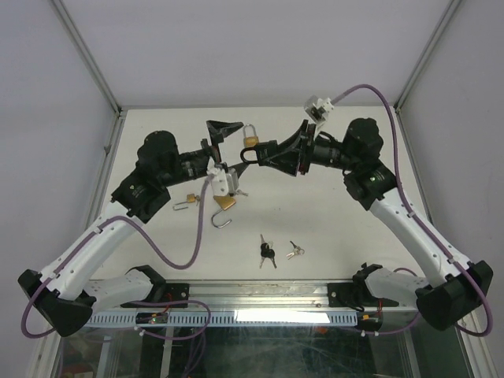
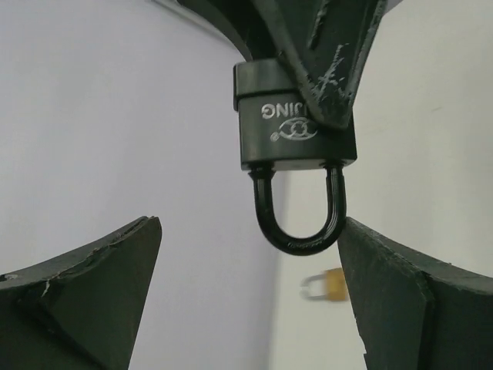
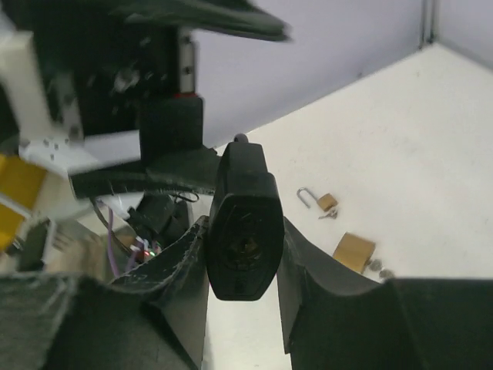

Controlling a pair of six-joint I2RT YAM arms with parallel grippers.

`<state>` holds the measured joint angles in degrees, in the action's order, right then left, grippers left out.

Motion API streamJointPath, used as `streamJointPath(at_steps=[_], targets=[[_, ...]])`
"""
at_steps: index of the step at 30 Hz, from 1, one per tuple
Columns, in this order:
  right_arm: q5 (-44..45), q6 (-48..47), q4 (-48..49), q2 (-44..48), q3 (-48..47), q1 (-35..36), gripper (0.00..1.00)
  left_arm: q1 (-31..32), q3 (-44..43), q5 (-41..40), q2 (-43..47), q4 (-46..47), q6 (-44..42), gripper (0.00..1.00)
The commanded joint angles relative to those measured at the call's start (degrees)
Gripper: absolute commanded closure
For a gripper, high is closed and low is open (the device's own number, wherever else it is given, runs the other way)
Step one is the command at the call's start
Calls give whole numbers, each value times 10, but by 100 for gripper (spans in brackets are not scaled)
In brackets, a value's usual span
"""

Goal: Unlock with the key

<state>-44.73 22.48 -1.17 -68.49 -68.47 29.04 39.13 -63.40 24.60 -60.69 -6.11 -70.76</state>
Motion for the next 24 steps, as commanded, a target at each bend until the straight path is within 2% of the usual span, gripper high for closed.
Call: streamJointPath(at_steps=[1,4,6,12,16,21,23,24], targets=[[-105,-176,178,78,60,3,100,-47,-95,201,-15,-172,316,1],[-117,-184,214,76,67,4,100,-72,-139,270,-51,-176,426,1],[-116,-179,231,69,66,8,100,-76,-158,300,-70,-176,469,4],[-65,-202,255,76,81,16,100,-76,-167,330,-74,-176,461,18],[-57,-213,256,72,83,19,100,-77,-168,338,-78,-176,449,48],[-58,-218,256,67,81,26,100,-76,-162,334,-76,-165,459,77],[-57,-219,255,66,82,27,100,-77,-159,326,-75,-163,460,95],[-59,-218,255,65,82,27,100,-76,-158,323,-75,-162,464,100]])
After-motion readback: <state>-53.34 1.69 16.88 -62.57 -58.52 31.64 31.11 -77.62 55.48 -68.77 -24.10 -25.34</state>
